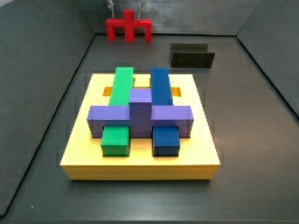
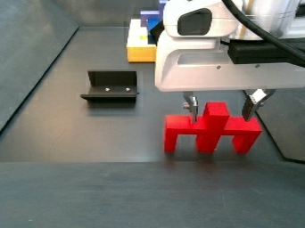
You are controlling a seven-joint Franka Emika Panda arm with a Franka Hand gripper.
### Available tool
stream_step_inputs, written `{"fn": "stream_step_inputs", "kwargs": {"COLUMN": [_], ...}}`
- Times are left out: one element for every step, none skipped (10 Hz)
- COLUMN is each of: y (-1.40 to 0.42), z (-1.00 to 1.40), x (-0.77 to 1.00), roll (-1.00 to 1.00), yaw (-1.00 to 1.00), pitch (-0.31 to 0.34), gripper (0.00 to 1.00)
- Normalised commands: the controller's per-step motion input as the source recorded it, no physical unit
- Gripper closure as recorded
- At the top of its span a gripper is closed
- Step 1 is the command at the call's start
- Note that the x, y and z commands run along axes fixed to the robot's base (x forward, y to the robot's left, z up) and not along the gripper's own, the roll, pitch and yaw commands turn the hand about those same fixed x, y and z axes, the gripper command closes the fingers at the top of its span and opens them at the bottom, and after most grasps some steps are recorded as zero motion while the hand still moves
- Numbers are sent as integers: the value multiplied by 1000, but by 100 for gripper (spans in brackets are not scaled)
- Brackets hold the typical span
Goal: Pick up the red object. Move up. Move to above the board. Insert the red object.
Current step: Pick up the red object.
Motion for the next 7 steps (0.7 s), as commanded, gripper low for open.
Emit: {"fn": "stream_step_inputs", "kwargs": {"y": [0,0,0,0,0,0,0], "z": [0,0,0,0,0,0,0], "x": [0,0,0,0,0,0,0], "roll": [0,0,0,0,0,0,0], "yaw": [0,0,0,0,0,0,0], "pitch": [0,0,0,0,0,0,0], "gripper": [100,100,100,100,100,100,100]}}
